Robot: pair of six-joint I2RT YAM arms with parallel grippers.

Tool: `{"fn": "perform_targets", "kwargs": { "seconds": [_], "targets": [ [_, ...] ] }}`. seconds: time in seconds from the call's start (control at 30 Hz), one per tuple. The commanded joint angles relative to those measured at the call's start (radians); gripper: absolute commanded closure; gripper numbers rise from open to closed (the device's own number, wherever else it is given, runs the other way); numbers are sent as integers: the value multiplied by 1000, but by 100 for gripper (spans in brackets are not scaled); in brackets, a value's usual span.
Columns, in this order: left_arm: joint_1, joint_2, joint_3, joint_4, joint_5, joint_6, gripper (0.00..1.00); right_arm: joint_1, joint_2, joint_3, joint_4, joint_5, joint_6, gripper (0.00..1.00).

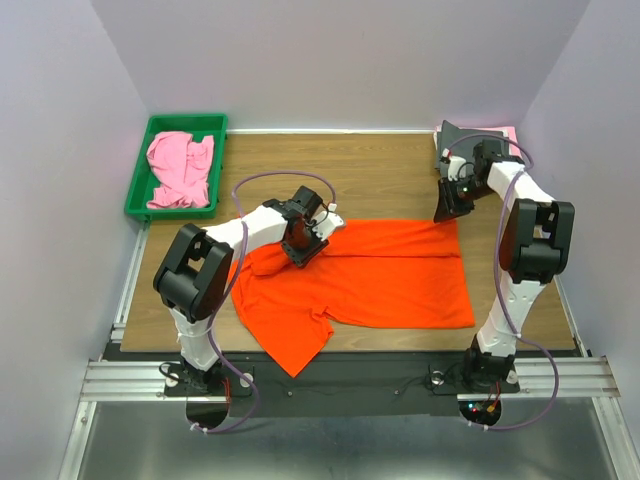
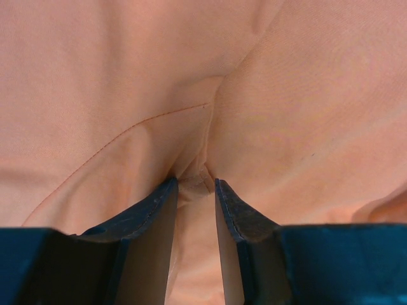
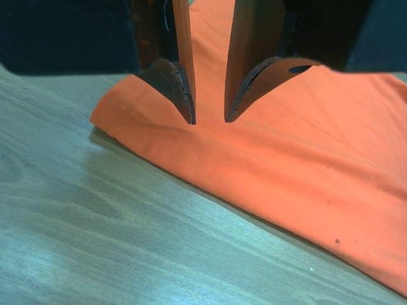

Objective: Fold and stack the t-shirts
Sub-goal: Fold the tshirt

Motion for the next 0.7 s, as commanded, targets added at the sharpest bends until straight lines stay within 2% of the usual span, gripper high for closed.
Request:
{"fn": "perform_targets", "kwargs": {
  "seconds": [0.0, 0.1, 0.2, 0.67],
  "targets": [
    [-4, -6, 0, -8, 14, 14, 63, 0, -16, -17, 36, 4, 10, 70],
    [-4, -17, -6, -12, 16, 10, 72, 0, -17, -16, 38, 6, 13, 70],
    [-22, -58, -16, -11, 1, 14, 75, 0, -17, -16, 39, 10, 12, 70],
    [-41, -25, -13, -23, -61, 7, 74, 2, -14, -20, 48, 3, 30, 70]
  ]
}}
